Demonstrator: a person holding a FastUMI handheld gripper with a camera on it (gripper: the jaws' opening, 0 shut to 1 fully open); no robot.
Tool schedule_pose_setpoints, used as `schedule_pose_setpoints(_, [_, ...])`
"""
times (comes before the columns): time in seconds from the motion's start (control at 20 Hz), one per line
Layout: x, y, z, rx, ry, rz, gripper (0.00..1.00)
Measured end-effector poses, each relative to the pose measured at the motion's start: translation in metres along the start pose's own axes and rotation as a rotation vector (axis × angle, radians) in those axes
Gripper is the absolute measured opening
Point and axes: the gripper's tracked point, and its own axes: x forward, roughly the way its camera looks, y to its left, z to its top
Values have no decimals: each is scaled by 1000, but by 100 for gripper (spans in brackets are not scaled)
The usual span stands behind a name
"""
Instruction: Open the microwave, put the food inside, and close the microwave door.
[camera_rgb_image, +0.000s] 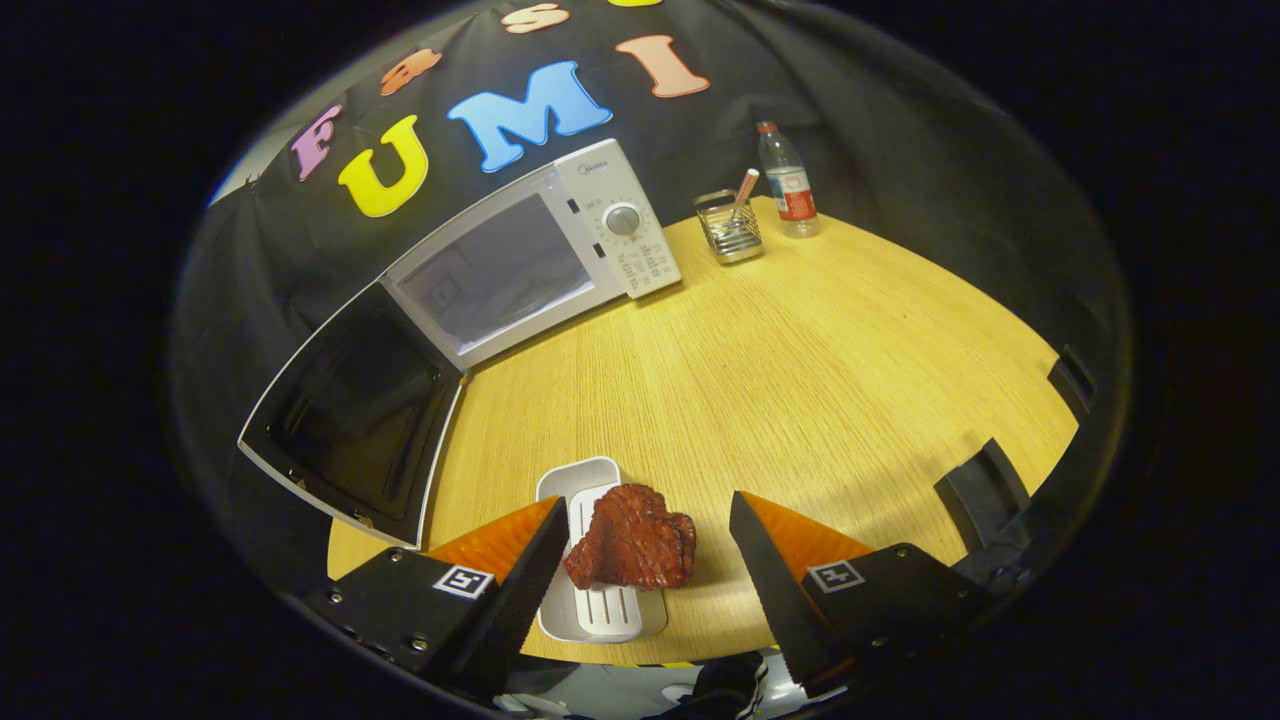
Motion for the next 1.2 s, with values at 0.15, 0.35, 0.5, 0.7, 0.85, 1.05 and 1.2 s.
schedule_pose_setpoints(0.15, [12, -3, -9, 76, 33, 15, 94])
schedule_pose_setpoints(0.35, [-3, 5, -13, 148, 32, 36, 59])
schedule_pose_setpoints(0.5, [7, 13, -16, 171, 34, 50, 37])
schedule_pose_setpoints(0.7, [-7, 30, -4, 169, -17, 79, 22])
schedule_pose_setpoints(0.85, [-2, 34, 1, 106, -29, 49, 9])
schedule_pose_setpoints(1.05, [-15, 48, 12, 99, -53, 41, 9])
schedule_pose_setpoints(1.2, [-25, 62, 32, 96, -84, 70, 9])
